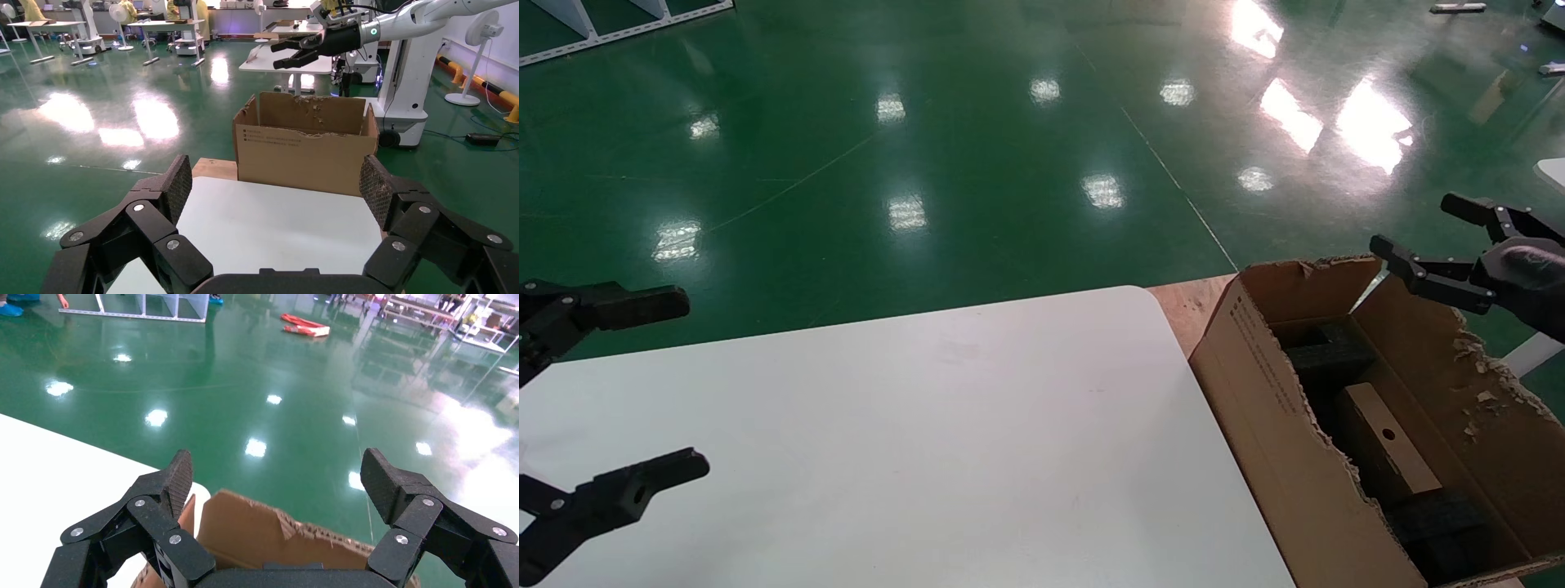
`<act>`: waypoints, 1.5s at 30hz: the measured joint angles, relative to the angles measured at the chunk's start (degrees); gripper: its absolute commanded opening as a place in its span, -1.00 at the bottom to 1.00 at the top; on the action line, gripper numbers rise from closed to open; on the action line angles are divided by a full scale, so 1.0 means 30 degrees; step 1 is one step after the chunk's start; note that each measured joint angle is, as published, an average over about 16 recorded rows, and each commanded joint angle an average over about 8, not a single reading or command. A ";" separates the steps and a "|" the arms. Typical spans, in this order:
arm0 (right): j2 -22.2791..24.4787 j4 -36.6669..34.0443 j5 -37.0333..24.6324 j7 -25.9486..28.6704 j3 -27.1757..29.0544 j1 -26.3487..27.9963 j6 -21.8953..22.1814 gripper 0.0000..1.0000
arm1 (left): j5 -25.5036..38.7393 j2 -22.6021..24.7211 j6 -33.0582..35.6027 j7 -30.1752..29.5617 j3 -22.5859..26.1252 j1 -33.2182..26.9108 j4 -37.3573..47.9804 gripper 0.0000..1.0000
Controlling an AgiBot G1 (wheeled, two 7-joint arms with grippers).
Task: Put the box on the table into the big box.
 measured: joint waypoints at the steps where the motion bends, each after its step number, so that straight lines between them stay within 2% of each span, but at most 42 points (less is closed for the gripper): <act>1: -0.0013 0.0083 -0.0105 -0.0004 0.0079 0.0051 0.0027 1.00 | 0.0000 0.0000 0.0000 0.0000 0.0000 0.0000 0.0000 1.00; 7: -0.0371 0.0299 -0.0830 0.0721 0.0824 -0.0223 -0.0350 1.00 | 0.0000 0.0000 0.0000 0.0000 0.0000 0.0000 0.0001 1.00; 12: -0.0930 0.0912 -0.2228 0.1722 0.2165 -0.0384 -0.0853 1.00 | -0.0001 0.0000 0.0000 0.0000 0.0000 0.0000 0.0001 1.00; 45: -0.6124 0.7056 -1.5717 1.0881 1.4964 -0.1528 -0.5254 1.00 | -0.0001 0.0000 0.0000 0.0001 0.0001 0.0000 0.0001 1.00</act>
